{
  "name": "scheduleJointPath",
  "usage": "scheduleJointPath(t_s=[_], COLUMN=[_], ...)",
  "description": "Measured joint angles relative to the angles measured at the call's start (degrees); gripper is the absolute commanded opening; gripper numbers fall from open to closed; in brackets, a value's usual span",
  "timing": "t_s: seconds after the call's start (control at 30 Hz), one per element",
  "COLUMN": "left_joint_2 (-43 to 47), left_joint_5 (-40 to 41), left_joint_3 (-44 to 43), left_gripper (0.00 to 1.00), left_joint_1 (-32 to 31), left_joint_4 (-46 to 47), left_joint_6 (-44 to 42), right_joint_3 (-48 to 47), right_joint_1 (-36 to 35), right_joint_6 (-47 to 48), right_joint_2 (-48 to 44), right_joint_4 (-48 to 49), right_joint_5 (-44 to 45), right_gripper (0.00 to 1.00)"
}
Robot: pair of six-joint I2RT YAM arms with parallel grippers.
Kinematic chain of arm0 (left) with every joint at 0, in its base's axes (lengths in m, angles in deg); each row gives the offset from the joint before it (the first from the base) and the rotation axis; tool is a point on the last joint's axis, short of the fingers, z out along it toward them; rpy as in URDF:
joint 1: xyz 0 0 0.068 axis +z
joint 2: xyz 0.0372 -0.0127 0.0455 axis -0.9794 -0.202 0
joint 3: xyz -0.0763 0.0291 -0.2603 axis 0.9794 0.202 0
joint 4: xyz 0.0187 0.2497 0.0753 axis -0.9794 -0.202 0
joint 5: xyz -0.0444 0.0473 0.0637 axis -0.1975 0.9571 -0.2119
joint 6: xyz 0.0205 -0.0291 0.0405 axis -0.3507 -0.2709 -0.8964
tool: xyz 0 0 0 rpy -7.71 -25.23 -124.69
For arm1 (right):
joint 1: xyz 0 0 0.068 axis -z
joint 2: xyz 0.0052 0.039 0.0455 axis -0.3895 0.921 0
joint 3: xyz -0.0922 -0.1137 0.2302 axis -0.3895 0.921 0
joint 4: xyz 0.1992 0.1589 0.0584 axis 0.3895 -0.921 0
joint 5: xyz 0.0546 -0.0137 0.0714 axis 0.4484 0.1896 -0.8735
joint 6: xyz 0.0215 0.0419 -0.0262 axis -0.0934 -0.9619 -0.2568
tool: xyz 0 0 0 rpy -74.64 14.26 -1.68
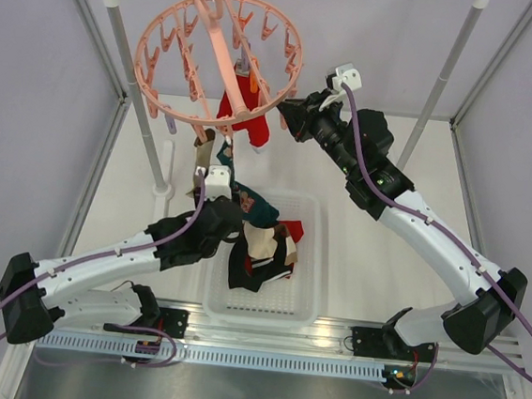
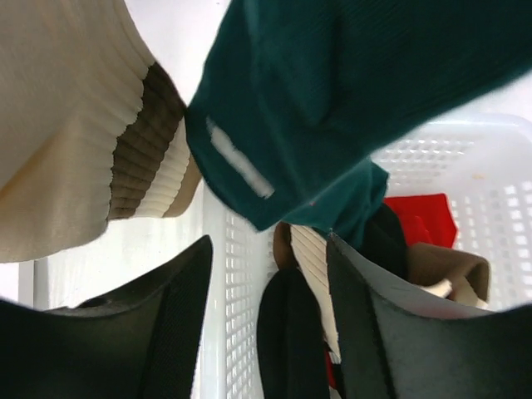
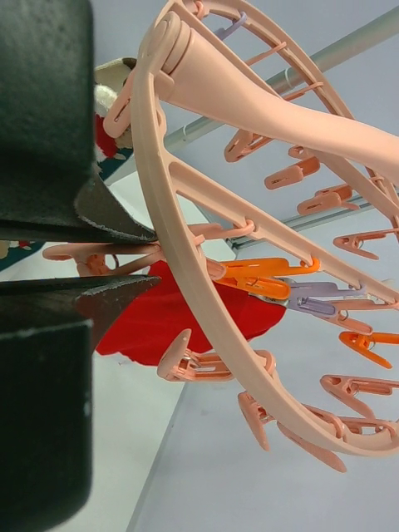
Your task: Remove the socks clipped to the hanger
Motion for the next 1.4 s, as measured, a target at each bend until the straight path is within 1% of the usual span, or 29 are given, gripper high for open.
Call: scheduleJointPath(t_s=[0.07,0.1,0.17,0.2,0.3,0.4,0.53,0.77,0.83,0.87,0.93,0.97,1.07,1.23,1.4], left_joint_2=[-1.27,-1.81,-2.62,-2.95,-3.26,-3.26,-3.65,-6.34,-6.64,-6.49,-5.7,-5.05,-1.44,5.11,6.69], left_joint_5=[0.37,0.44,0.7,0.92,0.92,0.11,-1.86,-5.95,-6.36,-6.58,-6.88,-7.02,-7.15,-7.13,-6.36], left_joint_3=[0.09,0.11,0.13,0.13,0.07,-0.96,-4.13,-8.7,-9.03,-9.03,-9.03,-9.01,-8.87,-7.54,-5.79], left_gripper=[0.55,0.45,0.3,0.18,0.03,0.02,0.02,0.03,0.1,0.21,0.36,0.45,0.51,0.53,0.56], left_joint_1=[0.98,1.46,2.19,2.47,2.71,2.64,1.88,-1.31,-1.86,-1.92,-1.9,-1.9,-1.9,-1.9,-1.92], left_joint_4=[0.35,0.57,1.16,1.73,3.32,4.59,5.95,8.13,8.07,7.72,6.6,5.86,3.28,0.26,-1.38], left_joint_6=[0.11,0.11,0.07,-0.13,-1.57,-3.5,-5.29,-6.56,-6.56,-6.54,-6.4,-6.1,-4.74,-2.95,-1.9], right_joint_3=[0.0,0.0,0.0,0.0,0.02,0.28,0.81,0.83,0.83,0.83,0.83,0.83,0.81,0.55,-0.22], right_joint_1=[0.0,0.0,0.0,0.0,0.0,0.0,0.0,0.0,0.0,0.0,0.0,0.0,0.07,0.15,0.2], right_joint_6=[-0.17,-0.22,-0.35,-0.37,-0.63,-0.76,-0.76,-0.76,-0.74,-0.74,-0.74,-0.74,-0.72,-0.74,-0.76], right_joint_2=[0.0,0.0,0.0,0.0,-0.07,-0.22,-0.66,-0.87,-0.87,-0.87,-0.87,-0.87,-0.87,-0.87,-0.85], right_joint_4=[0.0,0.0,0.0,0.0,0.0,0.04,0.04,0.02,0.02,0.02,0.0,-0.02,-0.09,-0.52,-1.53], right_joint_5=[-0.2,-0.31,-0.39,-0.44,-0.52,-0.59,-0.85,-0.98,-1.01,-1.03,-1.18,-1.22,-1.77,-2.32,-3.13], right_gripper=[0.13,0.13,0.13,0.13,0.14,0.15,0.17,0.18,0.18,0.18,0.18,0.18,0.18,0.18,0.18])
